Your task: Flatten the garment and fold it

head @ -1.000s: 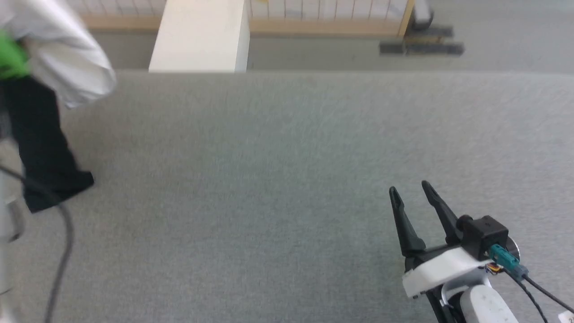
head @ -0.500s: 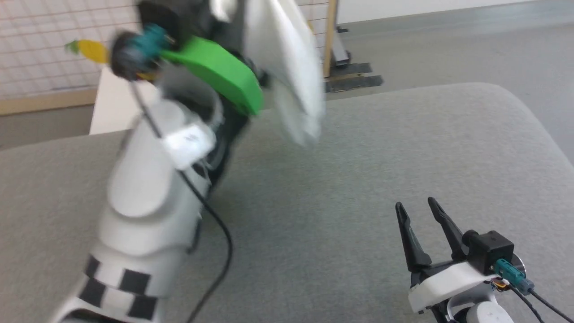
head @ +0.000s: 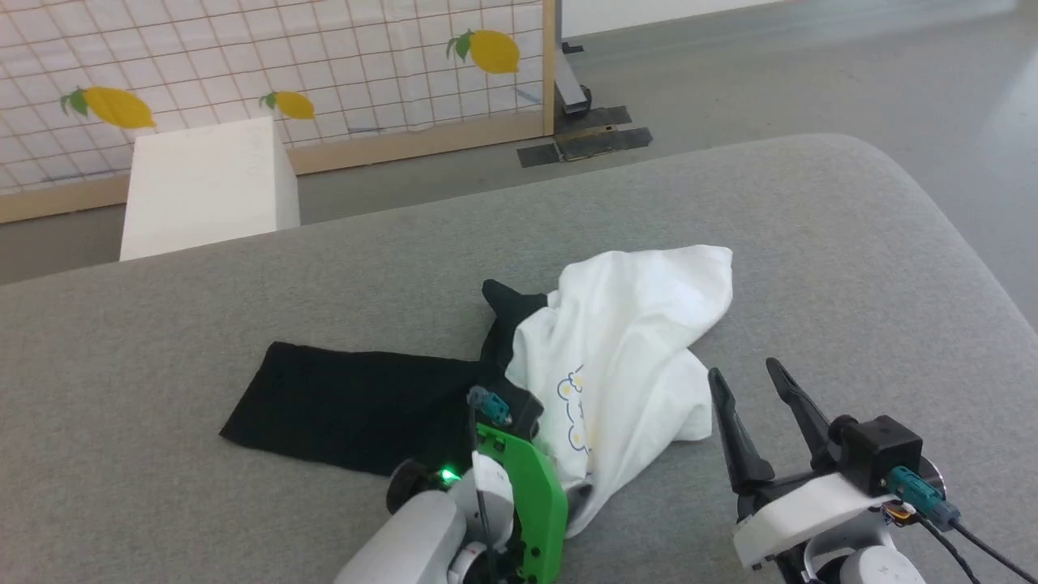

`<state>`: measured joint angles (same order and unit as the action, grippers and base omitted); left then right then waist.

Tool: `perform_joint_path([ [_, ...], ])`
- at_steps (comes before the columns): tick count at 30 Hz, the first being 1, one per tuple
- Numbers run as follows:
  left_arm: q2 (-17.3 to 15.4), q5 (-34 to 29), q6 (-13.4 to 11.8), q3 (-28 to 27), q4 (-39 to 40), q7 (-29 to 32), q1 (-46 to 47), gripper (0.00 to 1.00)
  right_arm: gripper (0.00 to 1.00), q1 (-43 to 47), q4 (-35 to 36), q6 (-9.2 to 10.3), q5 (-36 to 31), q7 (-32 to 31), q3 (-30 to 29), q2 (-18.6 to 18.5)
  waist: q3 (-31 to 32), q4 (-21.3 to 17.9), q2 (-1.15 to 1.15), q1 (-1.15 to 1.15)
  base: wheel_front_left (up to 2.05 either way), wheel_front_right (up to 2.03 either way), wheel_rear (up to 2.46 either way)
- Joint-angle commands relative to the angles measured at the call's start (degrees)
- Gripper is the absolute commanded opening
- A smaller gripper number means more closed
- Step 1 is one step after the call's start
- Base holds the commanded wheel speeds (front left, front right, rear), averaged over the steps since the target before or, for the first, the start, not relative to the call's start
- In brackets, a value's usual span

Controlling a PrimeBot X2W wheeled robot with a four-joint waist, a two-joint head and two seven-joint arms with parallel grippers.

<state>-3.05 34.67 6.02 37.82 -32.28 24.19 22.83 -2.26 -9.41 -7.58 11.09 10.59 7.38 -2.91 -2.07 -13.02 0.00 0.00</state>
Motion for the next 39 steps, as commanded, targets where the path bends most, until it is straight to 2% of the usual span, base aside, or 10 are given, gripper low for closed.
perform_joint_path([
  [1,0.06,1.22,0.39,0.19,0.63,0.0,-1.88,1.0,1.0,0.28,0.23,0.09,0.1,-0.12,0.24,0.03,0.24,0.89,0.0,0.0,0.0,0.0,0.0],
  [7,-1.26,1.86,-2.62,-4.03,7.2,-8.94,-4.55,1.0,1.0,0.44,0.67,0.09,-0.01,-0.33,0.22,0.03,0.75,2.76,0.0,0.0,0.0,0.0,0.0],
  [12,-4.43,-0.88,-10.03,-10.71,14.87,-20.69,-7.62,1.0,1.0,0.86,1.4,0.09,-0.37,-0.62,0.07,0.03,0.83,3.56,0.0,0.0,0.0,0.0,0.0],
  [15,-5.87,-1.88,-13.89,-12.87,16.86,-22.61,-10.03,1.0,1.0,1.08,1.64,0.09,-0.44,-0.81,0.07,0.03,0.83,3.87,0.0,0.0,0.0,0.0,0.0],
  [18,-6.72,-2.1,-16.32,-12.94,16.84,-20.27,-12.01,1.0,1.0,1.17,1.81,0.09,-0.35,-0.98,0.33,0.03,0.64,3.92,0.0,0.0,0.0,0.0,0.0],
  [31,-7.62,-8.24,-18.21,-3.79,6.52,-5.31,-5.82,1.0,1.0,-0.86,1.07,0.09,1.08,-0.05,1.86,0.03,-2.49,0.3,0.0,0.0,0.0,0.0,0.0],
  [34,-8.27,-9.03,-17.23,-1.51,4.42,-0.31,-4.68,0.99,1.0,-1.21,0.4,0.09,1.48,0.43,2.12,0.03,-2.92,-0.86,0.0,0.0,0.0,0.0,0.0],
  [35,-8.31,-8.75,-16.77,-1.18,4.24,0.97,-4.53,0.32,1.0,-1.29,0.19,0.09,1.69,0.63,2.15,0.03,-3.09,-1.18,0.0,0.0,0.0,0.0,0.0],
  [36,-8.34,-8.5,-16.44,-1.04,4.29,1.59,-4.45,0.0,1.0,-1.36,0.03,0.09,1.82,0.8,2.2,0.03,-3.21,-1.39,0.0,0.0,0.0,0.0,0.0],
  [39,-8.09,-7.39,-16.16,-2.18,5.86,-0.5,-4.48,0.0,1.0,-1.36,-0.41,0.09,2.07,1.26,2.09,0.03,-3.47,-1.61,0.0,0.0,0.0,0.0,0.0],
])
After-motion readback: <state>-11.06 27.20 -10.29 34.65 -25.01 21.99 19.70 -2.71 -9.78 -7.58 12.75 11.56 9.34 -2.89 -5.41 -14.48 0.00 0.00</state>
